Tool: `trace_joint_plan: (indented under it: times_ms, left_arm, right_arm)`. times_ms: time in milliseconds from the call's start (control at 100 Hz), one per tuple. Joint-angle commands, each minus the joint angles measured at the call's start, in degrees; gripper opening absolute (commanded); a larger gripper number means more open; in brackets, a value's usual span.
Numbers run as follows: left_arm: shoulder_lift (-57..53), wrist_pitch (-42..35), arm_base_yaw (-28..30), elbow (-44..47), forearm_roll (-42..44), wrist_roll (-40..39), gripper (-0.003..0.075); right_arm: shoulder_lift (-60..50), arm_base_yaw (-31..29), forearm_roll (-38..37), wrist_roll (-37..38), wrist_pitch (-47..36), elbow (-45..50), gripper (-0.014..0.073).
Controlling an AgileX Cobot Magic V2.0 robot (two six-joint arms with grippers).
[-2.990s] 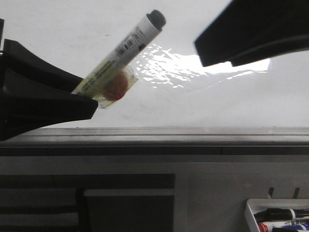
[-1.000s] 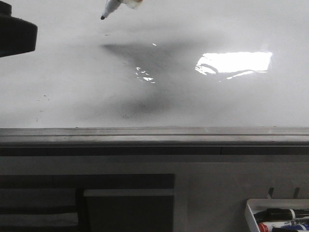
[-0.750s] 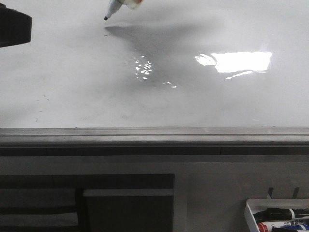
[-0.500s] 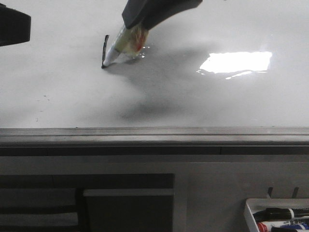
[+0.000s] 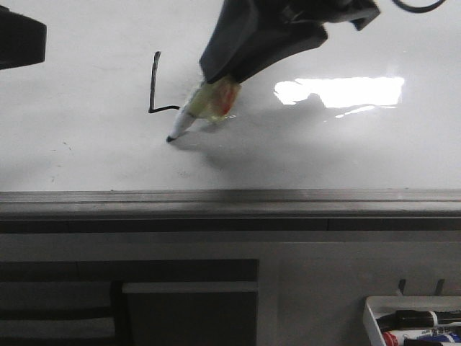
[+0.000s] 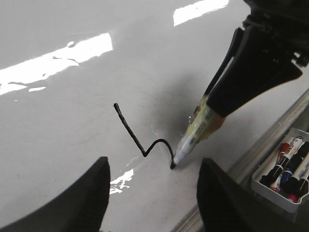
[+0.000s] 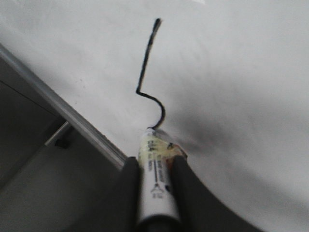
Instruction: Write number 5 on whiteboard
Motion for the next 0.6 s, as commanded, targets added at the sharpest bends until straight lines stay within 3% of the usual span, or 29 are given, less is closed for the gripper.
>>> trace_joint_plan:
  times_ms: [0, 190, 590]
  left_arm:
    - [0.01, -3.30, -0.08, -1.34, -1.73, -0.59, 0.0366]
    - [0.01, -3.30, -0.08, -1.34, -1.73, -0.59, 0.0366]
    - [0.01, -3.30, -0.08, -1.34, -1.73, -0.59, 0.0366]
  right_arm:
    - [0.30, 1.70, -1.26, -0.66, -7.52, -2.90, -0.0041]
    - [-1.10, 1.71, -1.26, -0.66, -3.18, -8.52, -0.0041]
    - [-2.32, -0.91, -1.62, -0.66, -3.68, -10.94, -0.0041]
